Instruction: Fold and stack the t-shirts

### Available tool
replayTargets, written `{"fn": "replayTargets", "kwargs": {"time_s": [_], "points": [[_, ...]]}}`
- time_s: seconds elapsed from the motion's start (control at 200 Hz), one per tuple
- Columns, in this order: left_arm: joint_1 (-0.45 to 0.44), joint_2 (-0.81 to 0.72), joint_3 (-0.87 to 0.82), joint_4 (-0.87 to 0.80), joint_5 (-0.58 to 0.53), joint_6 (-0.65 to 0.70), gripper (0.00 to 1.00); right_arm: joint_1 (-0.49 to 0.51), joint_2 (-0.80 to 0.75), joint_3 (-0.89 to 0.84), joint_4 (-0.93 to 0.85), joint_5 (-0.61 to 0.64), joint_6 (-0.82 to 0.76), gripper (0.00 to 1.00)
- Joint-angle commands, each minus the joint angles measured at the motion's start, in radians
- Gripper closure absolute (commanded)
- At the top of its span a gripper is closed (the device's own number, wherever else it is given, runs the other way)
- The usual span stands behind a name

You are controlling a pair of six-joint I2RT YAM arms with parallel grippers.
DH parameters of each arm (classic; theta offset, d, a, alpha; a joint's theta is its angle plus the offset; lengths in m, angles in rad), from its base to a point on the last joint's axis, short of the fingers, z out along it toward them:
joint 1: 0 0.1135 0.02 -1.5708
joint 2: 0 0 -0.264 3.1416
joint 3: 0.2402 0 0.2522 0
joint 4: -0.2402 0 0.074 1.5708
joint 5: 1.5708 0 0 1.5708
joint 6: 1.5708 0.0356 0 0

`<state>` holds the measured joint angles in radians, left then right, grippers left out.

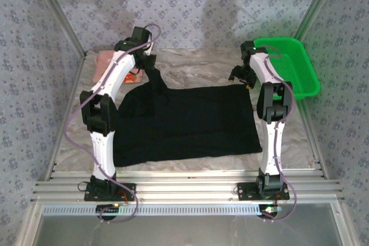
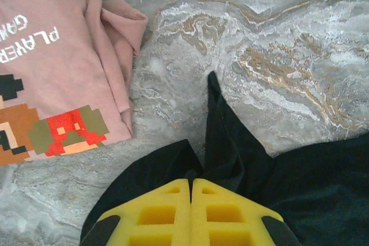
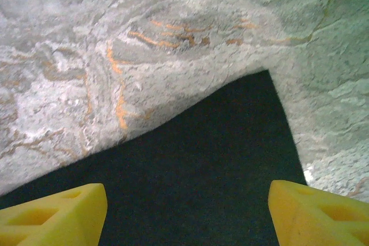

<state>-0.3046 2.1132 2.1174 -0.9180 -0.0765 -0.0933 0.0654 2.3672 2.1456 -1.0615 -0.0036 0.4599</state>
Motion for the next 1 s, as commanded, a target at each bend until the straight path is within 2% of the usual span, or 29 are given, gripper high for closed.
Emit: {"fn": "replayTargets", "kwargs": {"time_s": [0.0, 0.16, 0.645, 0.779, 0.994], "points": [[0.007, -0.048, -0.012, 0.011, -0.011, 0.023, 1.00, 0.007, 0.058, 0.096, -0.090, 0.111, 0.006, 0.25], [0.007, -0.063, -0.030, 0.015, -0.004, 0.023, 1.00, 0.017, 0.137, 0.219, -0.170, 0.181, 0.006, 0.26], [0.007, -0.111, -0.096, 0.037, 0.005, 0.013, 1.00, 0.014, 0.192, 0.223, -0.127, 0.197, 0.116, 0.33], [0.007, -0.126, -0.115, 0.043, 0.006, 0.008, 1.00, 0.007, 0.208, 0.213, -0.124, 0.188, 0.154, 0.37], [0.007, -0.150, -0.132, 0.041, -0.005, 0.008, 1.00, -0.013, 0.206, 0.155, -0.102, 0.178, 0.219, 0.49]]}}
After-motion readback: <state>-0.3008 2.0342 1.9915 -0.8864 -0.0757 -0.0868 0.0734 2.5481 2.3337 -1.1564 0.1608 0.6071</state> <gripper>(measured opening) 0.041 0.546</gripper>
